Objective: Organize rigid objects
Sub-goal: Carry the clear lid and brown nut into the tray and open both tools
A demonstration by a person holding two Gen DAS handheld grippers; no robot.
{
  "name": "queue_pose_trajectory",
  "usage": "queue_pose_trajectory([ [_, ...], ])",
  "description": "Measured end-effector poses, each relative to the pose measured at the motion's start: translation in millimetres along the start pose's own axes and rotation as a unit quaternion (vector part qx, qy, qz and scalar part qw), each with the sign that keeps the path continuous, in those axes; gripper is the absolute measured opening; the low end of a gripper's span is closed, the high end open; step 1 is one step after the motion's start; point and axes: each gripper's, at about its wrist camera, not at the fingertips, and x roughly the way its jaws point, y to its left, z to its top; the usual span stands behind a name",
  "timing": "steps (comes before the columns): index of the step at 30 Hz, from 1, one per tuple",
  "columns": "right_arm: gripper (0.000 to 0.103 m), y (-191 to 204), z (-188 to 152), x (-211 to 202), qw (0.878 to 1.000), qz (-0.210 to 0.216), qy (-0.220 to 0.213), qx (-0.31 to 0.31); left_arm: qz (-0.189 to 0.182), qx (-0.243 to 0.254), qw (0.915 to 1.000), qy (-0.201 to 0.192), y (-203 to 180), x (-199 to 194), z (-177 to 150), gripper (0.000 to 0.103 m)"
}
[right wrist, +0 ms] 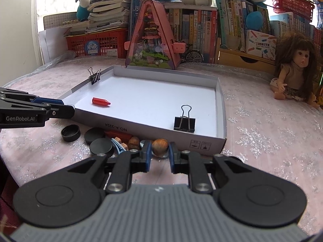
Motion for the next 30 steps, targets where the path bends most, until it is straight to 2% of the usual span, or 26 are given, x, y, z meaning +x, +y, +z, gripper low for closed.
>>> queue_pose_trajectory([
  [9, 0.023, -9.0, 13.6, -2.9, 1.0, -0.013, -0.016, 0.008, 0.005, -0.012, 0.9999, -0.006, 10.0, 7.2, 19.8, 0.027],
  [17, 0.022, -26.3, 38.9, 5.9, 0.999, -0.027, -0.023, 0.02, 0.004, -0.026, 0.9997, -0.003, 20.4, 25.8, 48.1, 0.027],
  [20, 0.022, -40.5, 55.9, 18.3, 0.999, -0.02, -0.008, 0.048, 0.001, -0.035, 0.9993, 0.008, 25.1, 39.9, 65.4, 0.027],
  [23, 0.022, -55.5, 74.4, 36.5, 0.997, -0.007, 0.022, 0.08, -0.012, -0.048, 0.9981, 0.038, 31.2, 61.6, 83.4, 0.027],
  [30, 0.022, -79.9, 103.0, 79.3, 0.984, 0.009, 0.097, 0.152, -0.028, -0.096, 0.9891, 0.108, 46.3, 110.1, 101.7, 0.027],
])
